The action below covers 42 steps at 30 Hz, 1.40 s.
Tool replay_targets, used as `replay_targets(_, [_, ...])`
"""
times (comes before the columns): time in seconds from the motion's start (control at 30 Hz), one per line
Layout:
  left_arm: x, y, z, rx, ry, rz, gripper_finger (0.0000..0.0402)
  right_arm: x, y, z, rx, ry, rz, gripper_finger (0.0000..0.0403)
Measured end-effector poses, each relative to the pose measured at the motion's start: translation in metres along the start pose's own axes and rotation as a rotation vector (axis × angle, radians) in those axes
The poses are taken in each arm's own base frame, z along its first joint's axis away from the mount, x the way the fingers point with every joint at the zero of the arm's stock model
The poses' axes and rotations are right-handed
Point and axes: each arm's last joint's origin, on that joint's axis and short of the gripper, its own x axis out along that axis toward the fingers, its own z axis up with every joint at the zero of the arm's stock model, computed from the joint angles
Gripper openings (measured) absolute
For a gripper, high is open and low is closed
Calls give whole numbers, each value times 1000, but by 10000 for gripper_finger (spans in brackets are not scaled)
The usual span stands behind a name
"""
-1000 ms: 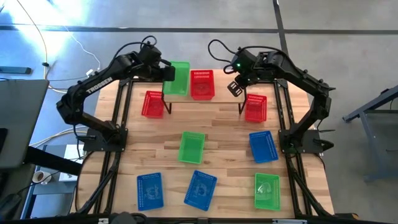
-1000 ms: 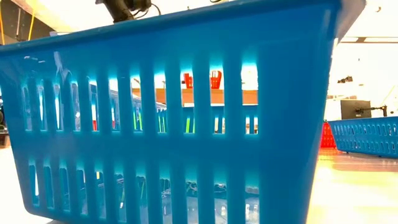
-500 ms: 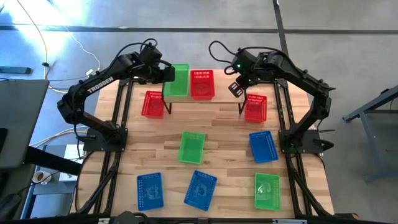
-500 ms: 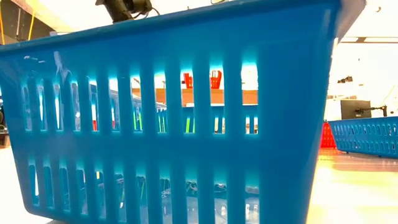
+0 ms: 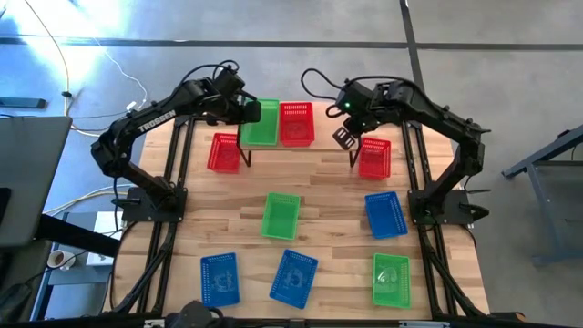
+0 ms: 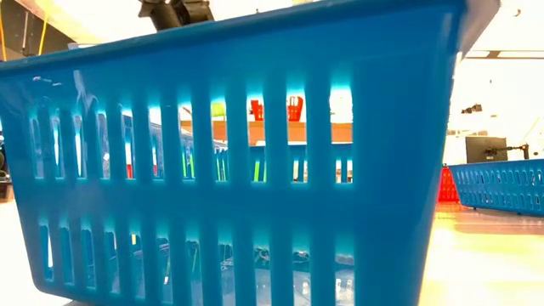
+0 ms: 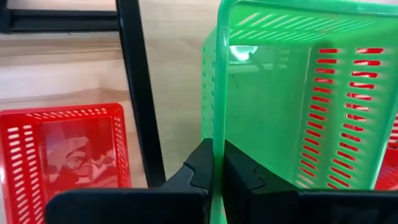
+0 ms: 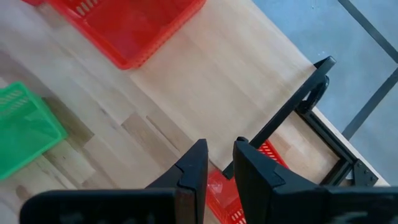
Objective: Stack baskets on shelf by color
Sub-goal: Put the left green bin on the shelf
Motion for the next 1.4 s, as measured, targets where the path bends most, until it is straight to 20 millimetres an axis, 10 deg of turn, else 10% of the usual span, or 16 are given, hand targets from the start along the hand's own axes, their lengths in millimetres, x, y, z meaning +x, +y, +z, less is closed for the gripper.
replay_targets(1.4, [0, 1, 5, 30, -35, -5, 70, -4, 11, -4, -39, -7, 15, 62])
